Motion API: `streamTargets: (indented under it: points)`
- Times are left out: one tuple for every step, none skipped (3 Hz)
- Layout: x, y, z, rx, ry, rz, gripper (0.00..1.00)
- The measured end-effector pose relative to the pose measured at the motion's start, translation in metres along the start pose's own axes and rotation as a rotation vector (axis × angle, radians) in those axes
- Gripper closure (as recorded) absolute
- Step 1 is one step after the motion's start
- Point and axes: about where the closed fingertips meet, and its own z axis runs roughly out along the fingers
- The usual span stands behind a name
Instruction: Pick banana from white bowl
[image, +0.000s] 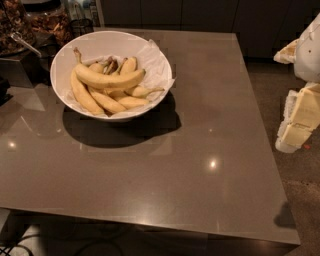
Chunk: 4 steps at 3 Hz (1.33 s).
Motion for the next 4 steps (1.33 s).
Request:
streamTargets:
  points:
    - [-0.001,0.0,-0.001,0.002,-0.002,-0.001,0.0]
    - [-0.014,-0.001,-0.003,-0.008,0.019,-0.017,0.0]
    - [-0.04,0.001,-0.004,0.003,0.044,-0.067,0.0]
    - [-0.043,0.0,-0.004,0.008,0.039,-0.07,0.0]
